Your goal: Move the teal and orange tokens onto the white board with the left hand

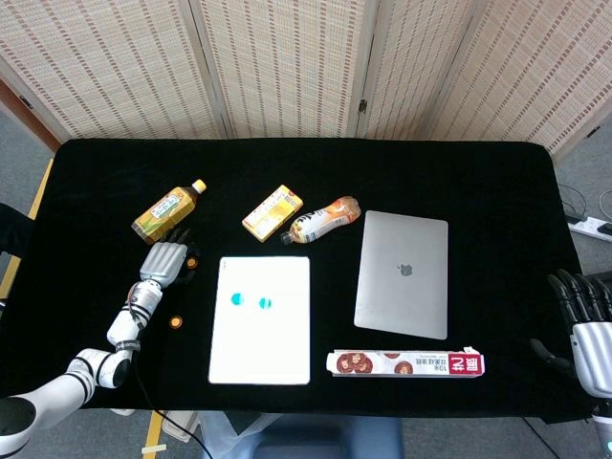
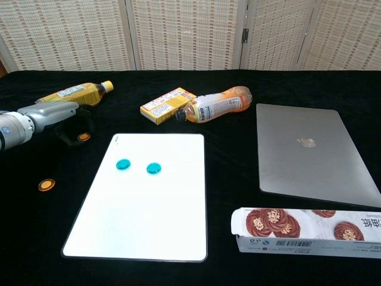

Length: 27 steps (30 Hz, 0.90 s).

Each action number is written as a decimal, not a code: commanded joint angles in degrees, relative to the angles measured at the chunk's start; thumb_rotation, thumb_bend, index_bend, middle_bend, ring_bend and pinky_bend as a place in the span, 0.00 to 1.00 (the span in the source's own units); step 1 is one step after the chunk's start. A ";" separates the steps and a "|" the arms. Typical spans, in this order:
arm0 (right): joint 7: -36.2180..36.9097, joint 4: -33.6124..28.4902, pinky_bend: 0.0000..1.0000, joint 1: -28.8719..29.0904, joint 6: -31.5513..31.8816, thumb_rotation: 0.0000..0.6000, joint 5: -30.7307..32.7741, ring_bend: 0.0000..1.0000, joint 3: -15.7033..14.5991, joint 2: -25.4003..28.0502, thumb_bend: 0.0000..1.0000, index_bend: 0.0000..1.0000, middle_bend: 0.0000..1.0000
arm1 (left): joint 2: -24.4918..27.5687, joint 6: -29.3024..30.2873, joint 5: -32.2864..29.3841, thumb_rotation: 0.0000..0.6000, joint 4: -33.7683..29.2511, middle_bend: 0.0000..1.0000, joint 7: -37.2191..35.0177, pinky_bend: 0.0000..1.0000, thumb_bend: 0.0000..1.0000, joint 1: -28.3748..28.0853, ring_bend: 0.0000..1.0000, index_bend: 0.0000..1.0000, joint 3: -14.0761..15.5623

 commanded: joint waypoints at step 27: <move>-0.98 -0.72 0.00 -0.37 0.15 0.98 0.23 0.04 0.02 0.00 0.21 0.00 0.08 | -3.45 -1.58 1.02 1.00 7.01 0.15 -3.74 0.00 0.45 -0.45 0.04 0.49 -0.57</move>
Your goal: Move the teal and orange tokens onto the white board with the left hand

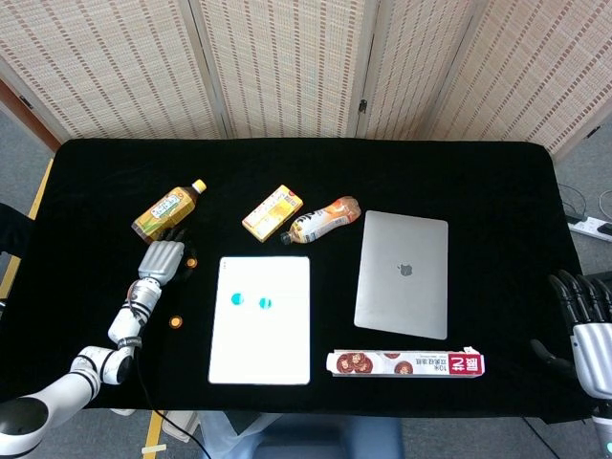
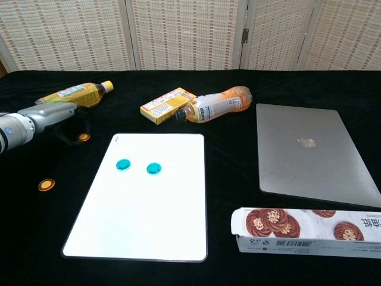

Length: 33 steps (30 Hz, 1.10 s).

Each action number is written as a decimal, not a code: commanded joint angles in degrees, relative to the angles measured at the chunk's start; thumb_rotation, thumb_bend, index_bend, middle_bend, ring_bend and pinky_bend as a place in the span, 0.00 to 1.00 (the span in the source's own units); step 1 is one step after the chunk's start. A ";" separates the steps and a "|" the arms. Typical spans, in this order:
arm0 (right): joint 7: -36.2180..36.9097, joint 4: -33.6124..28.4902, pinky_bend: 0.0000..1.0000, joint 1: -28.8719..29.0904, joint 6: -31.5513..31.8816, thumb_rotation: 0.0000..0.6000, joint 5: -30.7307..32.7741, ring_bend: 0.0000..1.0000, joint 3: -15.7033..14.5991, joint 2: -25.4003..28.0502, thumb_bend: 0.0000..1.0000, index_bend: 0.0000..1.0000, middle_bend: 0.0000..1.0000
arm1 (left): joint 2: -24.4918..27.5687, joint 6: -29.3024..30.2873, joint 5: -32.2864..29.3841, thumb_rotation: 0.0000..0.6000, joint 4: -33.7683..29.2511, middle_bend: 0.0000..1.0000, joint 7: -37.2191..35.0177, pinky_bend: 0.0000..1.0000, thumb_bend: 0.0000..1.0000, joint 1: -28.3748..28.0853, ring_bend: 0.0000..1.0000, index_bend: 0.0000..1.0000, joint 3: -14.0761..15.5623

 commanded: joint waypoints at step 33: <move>0.79 0.70 0.00 0.12 0.44 0.98 -1.24 0.04 -0.18 -0.48 0.21 0.00 0.08 | 14.89 14.24 14.12 1.00 -33.80 0.16 4.28 0.00 0.47 6.40 0.04 0.51 9.44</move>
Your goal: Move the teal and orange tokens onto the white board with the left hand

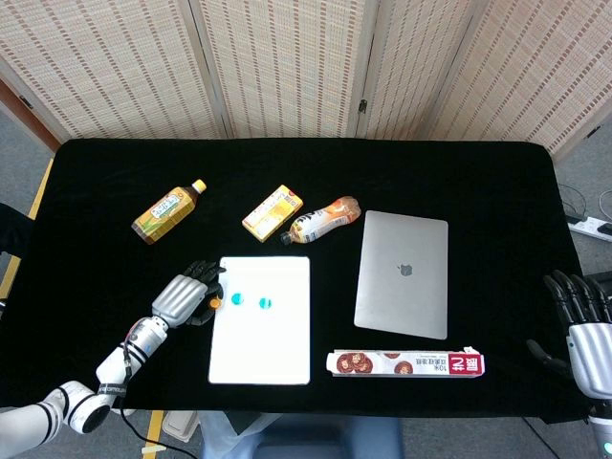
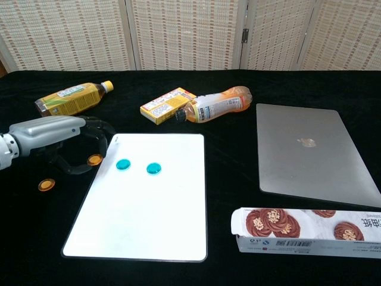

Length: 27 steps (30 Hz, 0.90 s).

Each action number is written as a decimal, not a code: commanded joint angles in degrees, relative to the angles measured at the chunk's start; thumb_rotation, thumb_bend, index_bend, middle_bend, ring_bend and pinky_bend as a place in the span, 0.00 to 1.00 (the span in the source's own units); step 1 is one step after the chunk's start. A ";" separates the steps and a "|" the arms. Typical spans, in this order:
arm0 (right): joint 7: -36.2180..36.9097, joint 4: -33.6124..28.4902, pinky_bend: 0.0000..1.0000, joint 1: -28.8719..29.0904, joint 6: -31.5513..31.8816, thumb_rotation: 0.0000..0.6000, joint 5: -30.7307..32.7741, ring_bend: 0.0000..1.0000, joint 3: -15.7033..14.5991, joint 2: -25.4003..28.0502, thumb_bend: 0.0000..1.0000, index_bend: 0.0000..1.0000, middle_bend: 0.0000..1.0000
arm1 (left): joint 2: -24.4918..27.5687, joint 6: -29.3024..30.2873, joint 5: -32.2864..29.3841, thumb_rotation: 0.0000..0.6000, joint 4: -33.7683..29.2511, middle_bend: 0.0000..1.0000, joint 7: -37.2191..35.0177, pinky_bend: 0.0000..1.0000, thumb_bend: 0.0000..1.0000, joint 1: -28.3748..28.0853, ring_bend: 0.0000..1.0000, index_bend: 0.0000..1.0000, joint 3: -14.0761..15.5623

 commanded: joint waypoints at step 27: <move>0.69 0.31 0.00 -0.41 0.57 0.98 -0.18 0.04 -0.13 0.06 0.21 0.00 0.08 | -2.28 1.16 2.05 1.00 -5.35 0.16 11.80 0.00 0.47 0.68 0.02 0.48 2.24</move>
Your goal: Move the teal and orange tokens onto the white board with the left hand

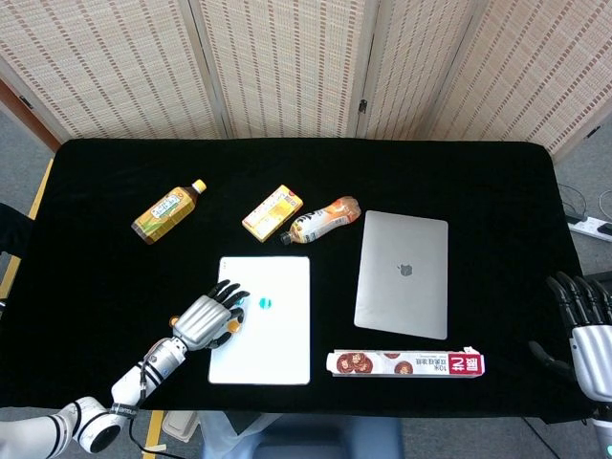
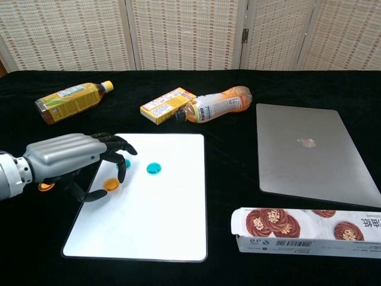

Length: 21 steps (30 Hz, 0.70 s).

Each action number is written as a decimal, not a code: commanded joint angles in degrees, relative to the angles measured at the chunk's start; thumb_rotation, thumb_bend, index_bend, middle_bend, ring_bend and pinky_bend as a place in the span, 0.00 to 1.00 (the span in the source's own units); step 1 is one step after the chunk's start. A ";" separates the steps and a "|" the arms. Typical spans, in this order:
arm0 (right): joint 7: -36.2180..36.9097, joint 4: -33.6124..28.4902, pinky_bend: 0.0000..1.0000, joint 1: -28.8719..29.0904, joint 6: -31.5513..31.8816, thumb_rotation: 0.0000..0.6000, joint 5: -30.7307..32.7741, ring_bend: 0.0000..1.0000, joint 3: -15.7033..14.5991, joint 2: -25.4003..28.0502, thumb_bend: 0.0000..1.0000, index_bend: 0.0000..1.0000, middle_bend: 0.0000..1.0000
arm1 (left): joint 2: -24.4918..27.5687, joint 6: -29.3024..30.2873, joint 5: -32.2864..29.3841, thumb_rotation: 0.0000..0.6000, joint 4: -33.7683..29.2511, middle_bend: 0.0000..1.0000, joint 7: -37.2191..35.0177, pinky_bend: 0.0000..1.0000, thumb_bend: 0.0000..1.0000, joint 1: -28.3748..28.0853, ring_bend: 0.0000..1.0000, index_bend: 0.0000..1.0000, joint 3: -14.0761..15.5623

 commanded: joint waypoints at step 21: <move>0.42 0.08 0.00 -0.40 1.11 0.98 -0.93 0.04 -0.11 0.08 0.21 0.00 0.08 | 5.50 6.06 -2.10 1.00 -2.96 0.11 -0.34 0.00 0.43 5.36 0.00 0.35 0.27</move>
